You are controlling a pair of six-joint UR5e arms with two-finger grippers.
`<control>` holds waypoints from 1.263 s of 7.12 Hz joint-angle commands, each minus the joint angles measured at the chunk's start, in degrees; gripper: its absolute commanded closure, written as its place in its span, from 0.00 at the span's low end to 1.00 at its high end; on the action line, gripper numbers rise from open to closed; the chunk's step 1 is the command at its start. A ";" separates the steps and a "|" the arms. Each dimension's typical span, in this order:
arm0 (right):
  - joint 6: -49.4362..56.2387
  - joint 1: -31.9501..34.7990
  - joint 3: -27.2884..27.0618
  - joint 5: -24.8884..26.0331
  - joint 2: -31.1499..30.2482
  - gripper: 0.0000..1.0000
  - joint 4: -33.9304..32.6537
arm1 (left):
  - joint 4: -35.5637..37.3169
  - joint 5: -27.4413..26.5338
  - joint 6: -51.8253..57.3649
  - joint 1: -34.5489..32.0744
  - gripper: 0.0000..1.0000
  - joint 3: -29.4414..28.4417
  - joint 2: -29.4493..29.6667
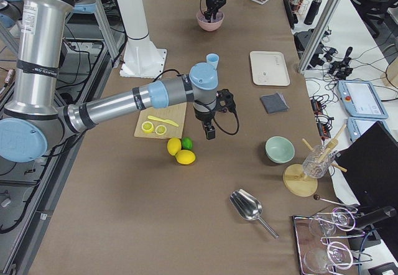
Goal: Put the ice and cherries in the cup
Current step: 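Return the left gripper to the pink bowl and grasp a third ice cube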
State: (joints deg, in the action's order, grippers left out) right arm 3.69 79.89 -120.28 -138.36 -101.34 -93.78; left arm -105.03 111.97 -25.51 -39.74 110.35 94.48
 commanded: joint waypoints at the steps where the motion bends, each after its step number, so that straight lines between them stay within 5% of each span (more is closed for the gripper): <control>1: 0.00 0.00 -0.04 -0.07 0.00 0.00 0.00 | 0.00 -0.09 -0.07 0.01 1.00 -0.04 -0.17; 6: -0.09 0.00 0.05 -0.68 0.00 0.00 0.00 | 2.70 3.57 0.11 -1.74 1.00 6.61 -0.45; 9: -2.45 -1.31 0.05 -0.51 0.96 0.00 0.00 | 7.71 6.50 -15.03 -1.49 1.00 3.58 16.53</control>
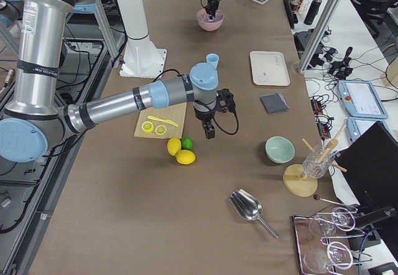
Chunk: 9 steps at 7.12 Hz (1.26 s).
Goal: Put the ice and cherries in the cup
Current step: 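Return the left gripper to the pink bowl and grasp a third ice cube, then hold ice over the blue cup with left gripper while right gripper grasps cherries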
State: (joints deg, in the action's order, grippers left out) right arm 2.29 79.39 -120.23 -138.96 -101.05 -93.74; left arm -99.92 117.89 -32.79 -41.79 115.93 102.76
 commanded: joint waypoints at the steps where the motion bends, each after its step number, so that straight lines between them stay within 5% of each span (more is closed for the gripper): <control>1: -6.81 -3.17 0.08 0.18 3.20 0.00 -0.04 | 6.36 -0.03 -14.34 4.48 1.00 -4.02 14.94; 5: -24.56 -17.91 2.01 6.58 14.09 0.01 -0.04 | 6.32 -9.51 -28.01 12.07 1.00 -19.38 32.46; 8: -28.48 -23.92 7.46 9.76 20.62 0.01 0.13 | 2.63 -11.63 -29.96 12.96 1.00 -24.94 35.21; 9: -28.66 -25.67 9.12 10.81 21.94 0.01 0.31 | 2.62 -11.72 -29.96 13.05 0.78 -25.05 35.14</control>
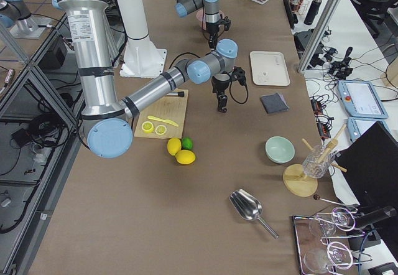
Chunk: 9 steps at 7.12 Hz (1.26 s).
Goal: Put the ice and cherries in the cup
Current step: 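Hold ice over the blue cup with left gripper while right gripper grasps cherries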
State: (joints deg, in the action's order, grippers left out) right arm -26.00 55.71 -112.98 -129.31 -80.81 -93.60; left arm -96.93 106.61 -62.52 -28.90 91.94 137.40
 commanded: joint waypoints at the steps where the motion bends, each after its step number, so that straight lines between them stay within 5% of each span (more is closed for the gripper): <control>1: -0.63 -2.62 3.71 1.51 1.88 0.02 3.65 | -0.36 -0.44 -0.23 0.16 0.21 -1.06 0.50; 2: -2.55 -3.76 6.52 1.95 1.97 0.05 8.30 | -0.28 -0.44 -0.23 0.07 0.11 -0.62 0.42; 3: -4.31 -5.59 9.33 4.39 2.06 0.13 13.13 | -0.10 -0.53 -0.23 0.07 0.11 0.08 0.07; 5: -5.55 -7.01 11.20 5.29 2.06 0.44 15.64 | 0.25 -0.53 -0.23 -0.10 0.11 3.06 -2.04; 6: -6.43 -7.63 11.20 5.29 2.32 0.52 15.64 | 0.34 -0.53 -0.06 -0.71 0.11 4.64 -3.00; 9: -6.96 -9.04 14.10 6.88 5.39 0.48 15.64 | 0.34 -0.35 0.47 -1.16 0.11 7.82 -6.53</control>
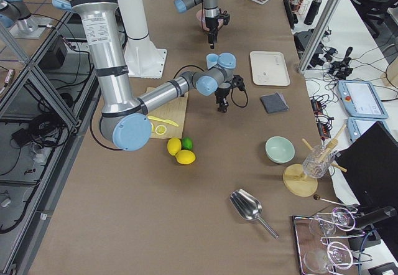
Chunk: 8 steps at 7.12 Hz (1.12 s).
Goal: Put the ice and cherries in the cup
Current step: 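Hold ice over the blue cup with left gripper while right gripper grasps cherries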
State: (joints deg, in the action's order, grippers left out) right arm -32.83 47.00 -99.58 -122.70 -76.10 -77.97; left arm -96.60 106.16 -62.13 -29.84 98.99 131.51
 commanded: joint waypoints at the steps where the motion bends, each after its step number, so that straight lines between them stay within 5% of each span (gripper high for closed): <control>1: -0.13 -0.33 1.40 0.27 1.29 0.47 0.02 | 0.01 0.10 0.08 -0.39 0.11 0.94 -0.81; 5: -0.74 -0.33 5.53 0.18 2.62 0.50 3.79 | 0.01 0.01 0.08 -0.48 0.11 0.94 -0.81; 8: -3.65 -0.33 5.01 -0.26 2.44 0.76 3.88 | 0.00 -0.08 0.17 -0.48 0.11 0.67 -0.81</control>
State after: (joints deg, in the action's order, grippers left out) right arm -36.03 46.63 -94.51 -122.87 -73.58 -74.15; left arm -96.65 106.10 -62.03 -30.33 99.77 130.69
